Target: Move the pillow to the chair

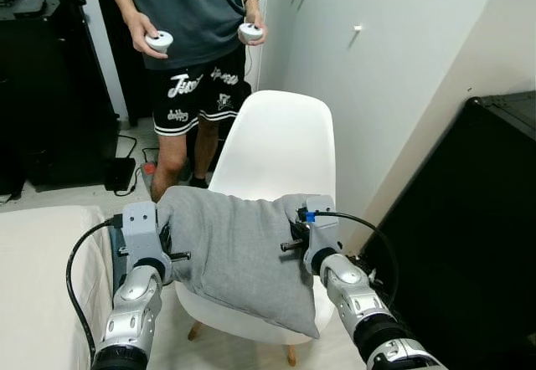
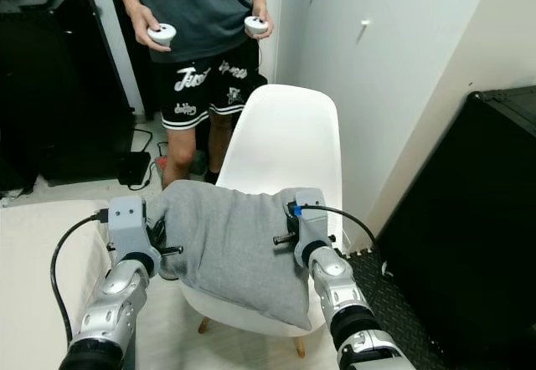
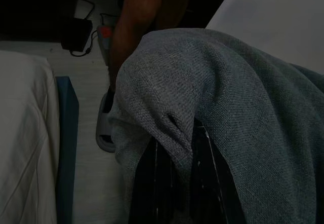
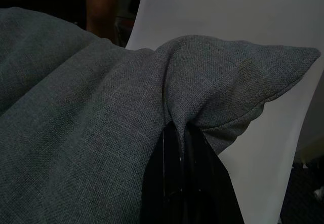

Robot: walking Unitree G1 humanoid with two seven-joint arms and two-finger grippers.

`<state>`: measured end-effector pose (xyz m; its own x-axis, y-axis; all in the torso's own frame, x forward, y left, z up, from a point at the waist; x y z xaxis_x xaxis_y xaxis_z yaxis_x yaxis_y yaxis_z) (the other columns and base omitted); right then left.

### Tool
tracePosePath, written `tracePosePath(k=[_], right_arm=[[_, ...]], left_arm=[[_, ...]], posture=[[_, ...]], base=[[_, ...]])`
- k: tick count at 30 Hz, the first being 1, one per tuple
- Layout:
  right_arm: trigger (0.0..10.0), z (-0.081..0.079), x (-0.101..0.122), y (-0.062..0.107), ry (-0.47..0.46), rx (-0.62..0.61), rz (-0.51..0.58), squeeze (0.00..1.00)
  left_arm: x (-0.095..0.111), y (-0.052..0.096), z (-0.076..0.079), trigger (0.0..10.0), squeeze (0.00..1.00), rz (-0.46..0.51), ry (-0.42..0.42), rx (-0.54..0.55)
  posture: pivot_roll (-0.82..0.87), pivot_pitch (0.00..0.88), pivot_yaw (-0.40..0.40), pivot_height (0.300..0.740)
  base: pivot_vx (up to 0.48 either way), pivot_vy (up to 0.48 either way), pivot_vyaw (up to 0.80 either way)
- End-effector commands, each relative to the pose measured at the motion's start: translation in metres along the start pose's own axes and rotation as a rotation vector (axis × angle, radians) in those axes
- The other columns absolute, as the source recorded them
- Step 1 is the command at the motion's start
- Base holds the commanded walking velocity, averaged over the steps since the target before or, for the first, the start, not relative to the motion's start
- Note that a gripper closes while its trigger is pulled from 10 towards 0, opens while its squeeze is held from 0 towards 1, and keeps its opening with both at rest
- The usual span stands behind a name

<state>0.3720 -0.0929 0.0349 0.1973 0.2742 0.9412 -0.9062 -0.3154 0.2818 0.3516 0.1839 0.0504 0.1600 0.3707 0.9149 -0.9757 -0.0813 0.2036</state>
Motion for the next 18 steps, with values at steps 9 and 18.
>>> tracePosePath(k=[9,18], right_arm=[[10.0,-0.0051,0.0099,-0.0036,-0.014,0.025,0.027,0.00],[10.0,-0.0015,0.0099,-0.0029,-0.011,0.021,0.028,0.00]], left_arm=[[0.0022,-0.0067,0.0189,10.0,0.00,0.001,-0.018,-0.060],[0.0029,-0.0115,0.0223,10.0,0.00,-0.007,-0.033,-0.077]], posture=[[-0.03,0.074,-0.075,0.690],[-0.04,0.076,-0.068,0.690]], base=[[0.000,0.000,0.00],[0.000,0.000,0.00]])
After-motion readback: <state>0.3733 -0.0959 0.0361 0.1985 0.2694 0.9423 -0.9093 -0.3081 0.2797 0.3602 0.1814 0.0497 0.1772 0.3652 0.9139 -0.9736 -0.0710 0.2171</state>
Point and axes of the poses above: a point about 5 cm out from each wrist's last joint towards the gripper, its own y axis pointing back from the gripper into the wrist, its own x axis along the axis of the wrist's last joint, z = x × y, the point moved 5 cm from there along -y, pointing out of the wrist towards the gripper, and after that the axes turned 14 degrees about y, right-handed, at the moved point
